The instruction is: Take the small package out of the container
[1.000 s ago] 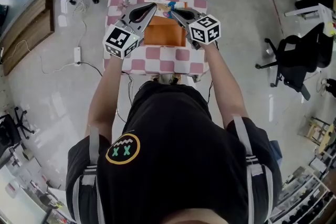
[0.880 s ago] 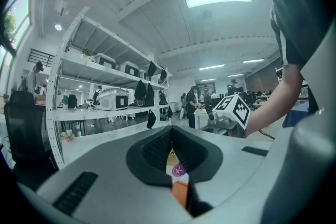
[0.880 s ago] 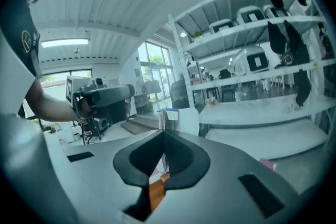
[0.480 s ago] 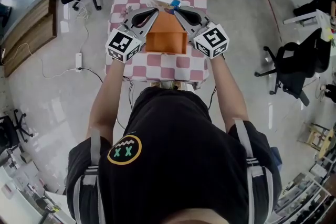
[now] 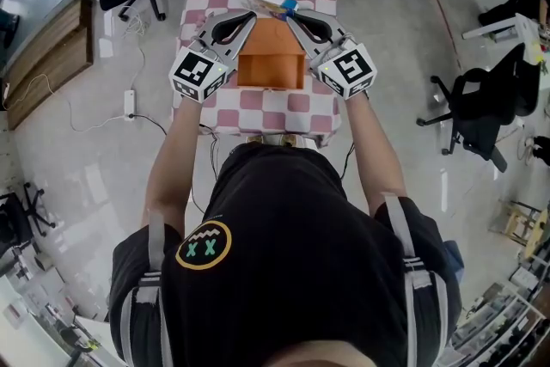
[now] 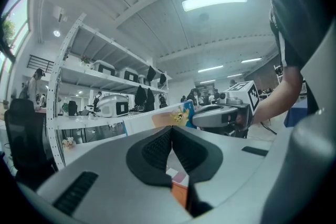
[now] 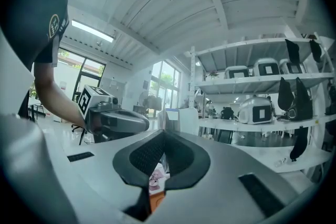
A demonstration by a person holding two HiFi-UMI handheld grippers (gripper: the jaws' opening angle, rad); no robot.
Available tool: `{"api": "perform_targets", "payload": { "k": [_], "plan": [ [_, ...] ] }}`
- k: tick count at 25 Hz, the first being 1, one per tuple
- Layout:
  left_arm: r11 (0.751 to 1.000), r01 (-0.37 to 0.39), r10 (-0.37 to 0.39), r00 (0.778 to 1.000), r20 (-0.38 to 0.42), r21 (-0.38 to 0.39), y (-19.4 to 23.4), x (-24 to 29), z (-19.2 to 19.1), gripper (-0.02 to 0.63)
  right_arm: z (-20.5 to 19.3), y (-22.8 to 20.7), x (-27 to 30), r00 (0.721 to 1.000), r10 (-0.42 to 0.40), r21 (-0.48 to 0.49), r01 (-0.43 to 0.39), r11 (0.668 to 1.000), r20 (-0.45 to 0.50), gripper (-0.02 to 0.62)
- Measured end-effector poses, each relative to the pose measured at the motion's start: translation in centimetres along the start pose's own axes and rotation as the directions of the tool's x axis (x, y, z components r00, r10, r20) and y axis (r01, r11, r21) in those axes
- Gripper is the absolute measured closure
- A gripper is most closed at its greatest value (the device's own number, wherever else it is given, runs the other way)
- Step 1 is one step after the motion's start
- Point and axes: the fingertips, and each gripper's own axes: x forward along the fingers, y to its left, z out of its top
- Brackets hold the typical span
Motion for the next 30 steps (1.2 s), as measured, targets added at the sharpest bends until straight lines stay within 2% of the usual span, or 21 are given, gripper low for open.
{"api": "perform_targets", "payload": {
  "k": [30],
  "plan": [
    [1.0,0.019,-0.019,1.0,0.006,0.016,-1.0,1.2,0.7,0.586,-0.6,-0.1,-1.3,0.999,-0.035,-0.029,0.034,0.999,-0.021,0.574]
  ]
}}
